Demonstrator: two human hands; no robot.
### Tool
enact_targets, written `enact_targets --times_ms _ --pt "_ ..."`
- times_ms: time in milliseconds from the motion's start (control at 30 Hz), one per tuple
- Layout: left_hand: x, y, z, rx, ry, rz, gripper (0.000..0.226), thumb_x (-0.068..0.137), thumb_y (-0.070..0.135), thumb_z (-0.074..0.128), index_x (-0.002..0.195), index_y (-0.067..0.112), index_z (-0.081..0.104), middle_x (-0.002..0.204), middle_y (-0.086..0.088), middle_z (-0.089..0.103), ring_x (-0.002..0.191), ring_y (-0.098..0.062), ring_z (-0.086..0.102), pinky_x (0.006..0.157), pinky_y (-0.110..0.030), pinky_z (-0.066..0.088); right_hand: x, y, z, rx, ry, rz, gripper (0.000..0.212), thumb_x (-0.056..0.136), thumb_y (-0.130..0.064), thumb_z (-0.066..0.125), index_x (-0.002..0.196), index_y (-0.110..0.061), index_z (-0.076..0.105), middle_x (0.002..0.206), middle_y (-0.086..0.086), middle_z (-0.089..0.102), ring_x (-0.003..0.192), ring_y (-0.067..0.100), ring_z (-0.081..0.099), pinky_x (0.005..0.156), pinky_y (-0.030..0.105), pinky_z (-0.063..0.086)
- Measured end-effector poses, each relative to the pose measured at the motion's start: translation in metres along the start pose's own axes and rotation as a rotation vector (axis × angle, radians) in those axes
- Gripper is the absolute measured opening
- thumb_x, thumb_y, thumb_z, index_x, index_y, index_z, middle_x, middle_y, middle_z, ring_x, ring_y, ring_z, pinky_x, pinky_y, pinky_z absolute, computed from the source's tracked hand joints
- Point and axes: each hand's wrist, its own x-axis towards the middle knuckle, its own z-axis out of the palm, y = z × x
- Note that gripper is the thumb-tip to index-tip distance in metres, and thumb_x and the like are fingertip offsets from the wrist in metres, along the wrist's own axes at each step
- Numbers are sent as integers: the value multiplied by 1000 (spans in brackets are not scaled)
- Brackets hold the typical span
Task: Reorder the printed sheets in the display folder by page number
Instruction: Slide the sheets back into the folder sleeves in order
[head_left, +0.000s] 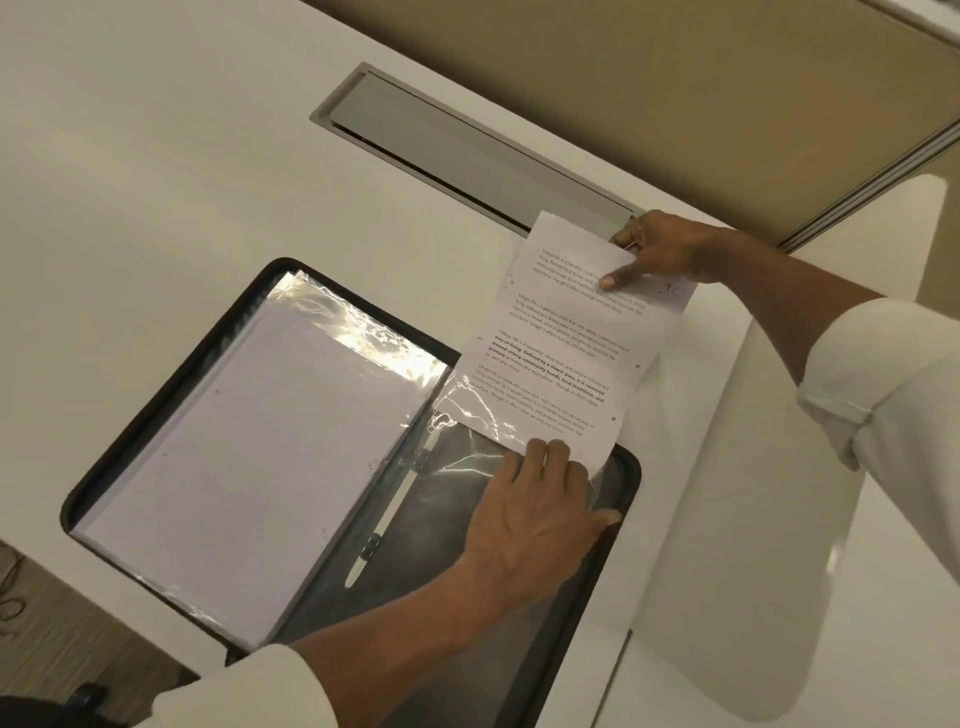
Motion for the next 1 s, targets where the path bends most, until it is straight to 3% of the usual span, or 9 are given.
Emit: enact_targets --times_ms 33,100,167,233,300,433,600,767,1000 --pt "-4 -7 3 11 -44 29 73 102 71 44 124 7 69 136 -21 64 128 -37 61 105 -48 54 1 1 3 5 10 -3 40 70 -42 96 102 -23 82 99 -1 80 89 25 77 77 32 60" --pt "-11 -17 11 27 -124 111 94 102 76 30 152 -1 47 164 -29 34 155 -43 32 124 -54 34 4 2 6 3 32 1 36 73 -38 95 101 -21 81 101 3 79 92 27 76 79 36 61" --pt "-18 -21 18 23 -199 197 102 102 79 20 164 -1 18 173 -27 3 162 -41 0 129 -57 16 9 3 5 -33 66 4 35 75 -37 94 100 -18 80 101 5 79 91 28 74 83 40 62" --pt "-25 -19 24 32 -229 231 104 101 81 17 165 0 5 173 -26 -10 161 -40 -13 130 -59 8 11 3 2 -42 116 -11 35 74 -36 95 97 -14 79 92 3 74 84 26 67 75 35 55" --pt "-31 -16 27 41 -221 234 106 100 82 20 165 0 3 173 -25 -13 161 -40 -16 130 -59 7 12 1 -3 -29 164 -21 36 73 -34 96 97 -13 80 86 2 70 81 24 63 73 34 51" --pt "-36 -14 24 11 -162 265 113 98 84 30 166 0 -4 173 -23 -14 162 -37 -13 130 -54 12 8 -2 -16 -18 95 -4 37 73 -34 96 104 -22 82 98 -2 81 91 22 76 87 36 61" --pt "-32 -13 24 4 -213 308 115 96 85 28 165 1 -8 172 -23 -20 161 -37 -19 130 -56 13 2 -1 -20 -37 -29 16 29 76 -28 94 101 -22 81 95 -5 82 92 20 77 81 31 60" --pt "-31 -16 29 -27 -235 325 119 94 88 28 165 2 -11 172 -22 -21 160 -37 -20 129 -58 13 5 4 -20 11 164 -12 42 77 -34 94 116 -24 80 100 -1 75 95 24 71 79 30 54" --pt "-32 -16 34 -29 -250 345 119 94 89 28 165 1 -10 173 -20 -21 161 -35 -20 129 -57 13 0 5 -25 43 29 -2 30 75 -27 95 102 -25 82 103 1 81 96 24 77 83 34 60"
